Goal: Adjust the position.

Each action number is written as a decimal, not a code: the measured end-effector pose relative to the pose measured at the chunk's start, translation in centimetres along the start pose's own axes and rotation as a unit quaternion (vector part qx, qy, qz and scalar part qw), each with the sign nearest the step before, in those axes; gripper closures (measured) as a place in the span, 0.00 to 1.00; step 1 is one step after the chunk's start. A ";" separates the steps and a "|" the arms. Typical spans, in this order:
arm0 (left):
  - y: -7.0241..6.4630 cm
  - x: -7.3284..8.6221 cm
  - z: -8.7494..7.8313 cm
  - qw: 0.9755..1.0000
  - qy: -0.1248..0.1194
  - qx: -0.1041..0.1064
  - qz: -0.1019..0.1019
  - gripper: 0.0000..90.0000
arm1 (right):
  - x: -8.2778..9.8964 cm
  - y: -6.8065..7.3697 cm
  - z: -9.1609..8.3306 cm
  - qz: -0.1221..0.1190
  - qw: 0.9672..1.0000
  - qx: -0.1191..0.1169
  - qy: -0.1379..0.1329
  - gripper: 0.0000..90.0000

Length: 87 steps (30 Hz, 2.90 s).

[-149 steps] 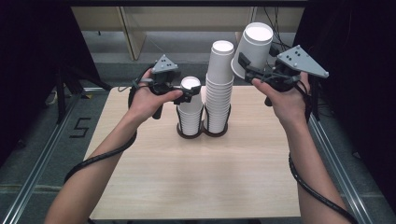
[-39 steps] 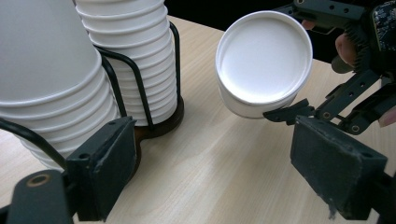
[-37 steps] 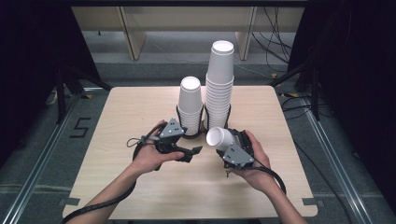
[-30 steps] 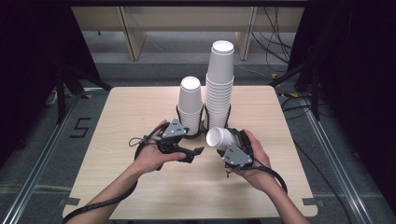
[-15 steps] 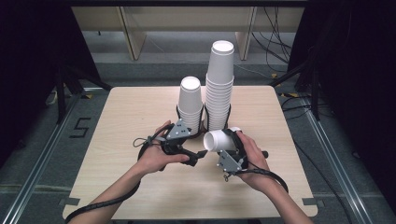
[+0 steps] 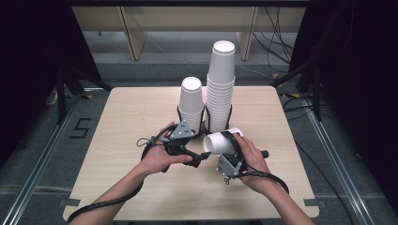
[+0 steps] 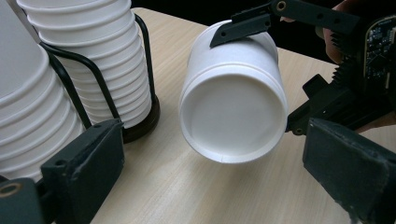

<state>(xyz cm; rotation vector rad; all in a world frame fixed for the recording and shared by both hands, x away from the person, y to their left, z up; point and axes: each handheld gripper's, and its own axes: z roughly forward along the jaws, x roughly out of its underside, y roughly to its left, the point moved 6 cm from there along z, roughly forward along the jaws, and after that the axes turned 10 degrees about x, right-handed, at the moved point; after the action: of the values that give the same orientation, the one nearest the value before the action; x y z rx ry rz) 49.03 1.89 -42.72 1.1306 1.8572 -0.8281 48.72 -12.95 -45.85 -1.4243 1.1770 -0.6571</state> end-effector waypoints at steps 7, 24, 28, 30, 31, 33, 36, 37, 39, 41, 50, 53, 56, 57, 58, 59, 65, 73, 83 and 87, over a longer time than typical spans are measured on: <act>-0.1 0.0 0.3 1.000 0.005 0.000 0.002 0.06 | -0.5 0.0 0.0 -0.036 0.999 0.007 -0.013 0.21; -0.2 -0.2 0.8 1.000 0.001 0.011 0.000 0.07 | -1.2 0.4 0.2 -0.064 0.998 0.004 -0.022 0.21; -0.2 -0.5 0.7 1.000 0.002 0.004 0.002 0.07 | -1.3 0.3 0.3 -0.063 0.998 0.007 -0.021 0.21; -0.2 -0.6 0.7 1.000 0.000 0.005 0.003 0.08 | -1.3 0.2 0.2 -0.062 0.998 0.009 -0.020 0.21; -0.2 -0.6 0.7 1.000 0.001 0.006 0.003 0.08 | -1.4 0.2 0.2 -0.062 0.998 0.009 -0.021 0.21; -0.3 -0.6 0.8 1.000 0.003 0.006 0.004 0.08 | -1.4 0.2 0.2 -0.061 0.998 0.013 -0.021 0.21; -0.4 -0.7 0.8 1.000 0.004 0.007 0.005 0.08 | -1.6 0.1 0.3 -0.076 0.996 0.009 -0.033 0.21; -0.4 -0.8 0.8 1.000 0.004 0.007 0.007 0.08 | -1.6 0.2 0.3 -0.063 0.997 0.014 -0.029 0.21; -0.4 -0.9 0.9 1.000 0.000 0.009 0.008 0.08 | -1.6 0.2 0.3 -0.073 0.997 0.006 -0.029 0.21; -0.4 -0.9 0.9 1.000 0.001 0.009 0.008 0.08 | -1.6 0.3 0.4 -0.066 0.997 0.014 -0.034 0.21; -0.4 -1.0 1.2 1.000 0.002 0.011 0.007 0.08 | -1.9 0.5 0.3 -0.087 0.996 0.011 -0.023 0.21; -0.4 -1.0 1.2 1.000 0.006 0.015 0.004 0.09 | -2.0 0.2 0.3 -0.102 0.994 0.014 -0.030 0.21; -0.3 -0.9 1.3 1.000 0.010 0.015 0.005 0.09 | -2.2 0.3 0.4 -0.090 0.995 0.028 -0.041 0.21; -0.4 -0.9 1.4 1.000 0.011 0.016 0.003 0.09 | -2.1 0.6 0.3 -0.074 0.997 0.018 -0.033 0.21; -0.4 -0.9 1.5 1.000 0.006 0.018 0.002 0.09 | -2.2 0.3 0.4 -0.097 0.994 0.025 -0.039 0.21; -0.4 -0.8 1.5 1.000 0.007 0.016 0.003 0.09 | -2.2 0.2 0.4 -0.102 0.994 0.026 -0.039 0.21; -0.3 -0.7 1.8 1.000 0.010 0.015 -0.002 0.10 | -2.4 0.5 0.4 -0.123 0.991 0.008 -0.043 0.21; -0.2 -0.7 1.9 1.000 0.019 0.012 -0.001 0.10 | -2.7 0.5 0.4 -0.142 0.989 0.016 -0.047 0.21; -0.2 -0.6 2.1 1.000 0.018 0.010 -0.003 0.12 | -2.9 0.8 0.4 -0.147 0.988 0.018 -0.050 0.21; -0.2 -0.5 2.3 1.000 0.021 0.010 -0.002 0.12 | -3.0 0.8 0.4 -0.156 0.986 0.016 -0.051 0.21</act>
<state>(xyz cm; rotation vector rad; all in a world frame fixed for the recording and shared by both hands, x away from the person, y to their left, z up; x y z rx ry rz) 49.59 -0.28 -43.35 1.1642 1.8901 -0.8329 47.77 -9.96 -46.08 -1.6118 0.8663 -0.8045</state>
